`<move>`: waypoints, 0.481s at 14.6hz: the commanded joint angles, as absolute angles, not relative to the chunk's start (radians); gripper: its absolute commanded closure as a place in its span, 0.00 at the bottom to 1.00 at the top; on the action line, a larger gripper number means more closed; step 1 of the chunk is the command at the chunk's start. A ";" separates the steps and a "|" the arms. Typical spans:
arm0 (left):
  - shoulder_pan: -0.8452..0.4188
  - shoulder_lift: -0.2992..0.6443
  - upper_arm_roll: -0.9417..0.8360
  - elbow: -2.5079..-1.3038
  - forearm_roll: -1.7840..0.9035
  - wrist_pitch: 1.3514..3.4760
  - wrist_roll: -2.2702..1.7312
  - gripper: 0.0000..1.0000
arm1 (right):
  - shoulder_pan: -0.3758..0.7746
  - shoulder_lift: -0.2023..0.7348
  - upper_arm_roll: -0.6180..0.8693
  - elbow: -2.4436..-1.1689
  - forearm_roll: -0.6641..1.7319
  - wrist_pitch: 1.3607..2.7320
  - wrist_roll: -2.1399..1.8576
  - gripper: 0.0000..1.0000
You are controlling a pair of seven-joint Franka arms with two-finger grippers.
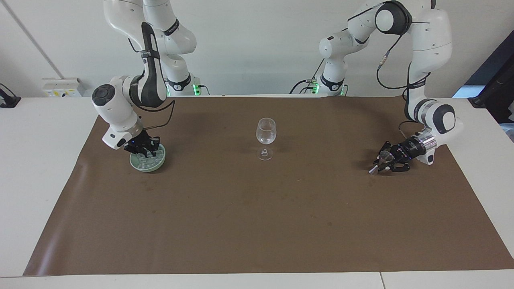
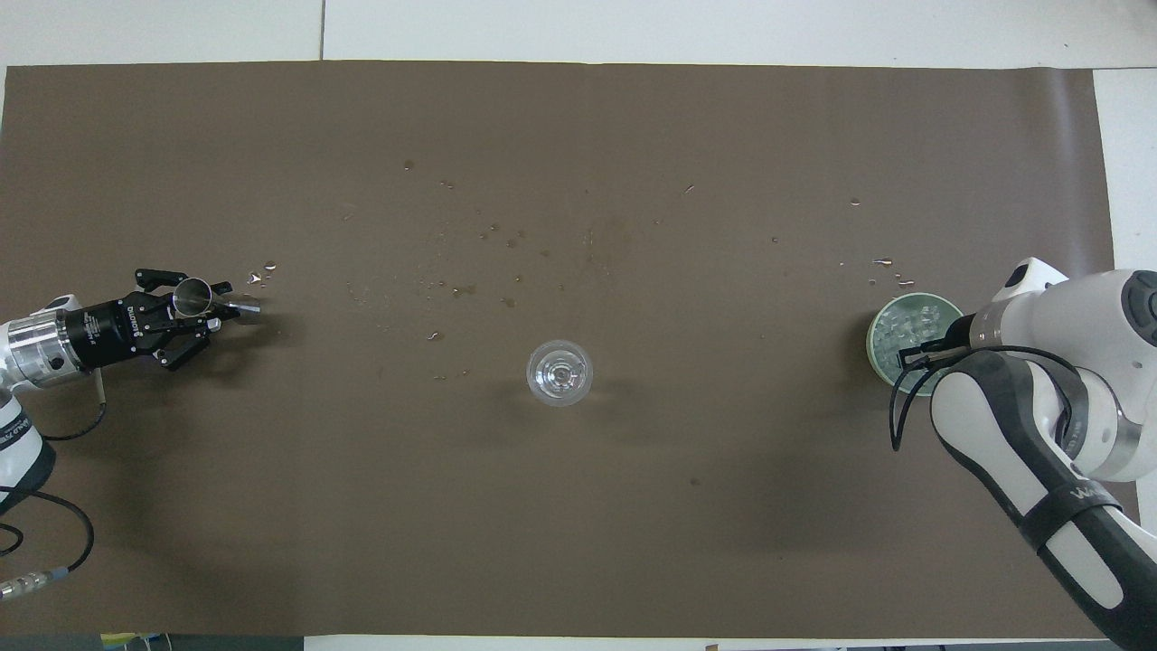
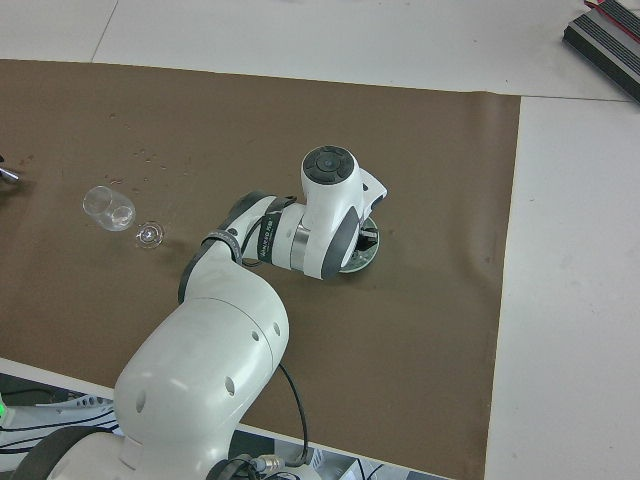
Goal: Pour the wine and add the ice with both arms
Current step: 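Set down the metal cup and open the left gripper, withdrawing it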
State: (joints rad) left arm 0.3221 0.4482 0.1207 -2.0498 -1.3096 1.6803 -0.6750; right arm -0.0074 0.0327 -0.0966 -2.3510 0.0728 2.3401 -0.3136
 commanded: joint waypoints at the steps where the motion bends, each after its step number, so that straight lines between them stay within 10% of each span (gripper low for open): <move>1: 0.334 0.433 0.113 -2.045 -1.325 1.665 -0.644 0.00 | -0.021 0.011 -0.091 -2.375 0.094 2.359 -0.333 0.84; 7: 0.331 0.396 0.133 -1.928 -1.117 1.704 -0.630 0.00 | -0.009 0.018 -0.091 -2.318 0.092 2.339 -0.334 1.00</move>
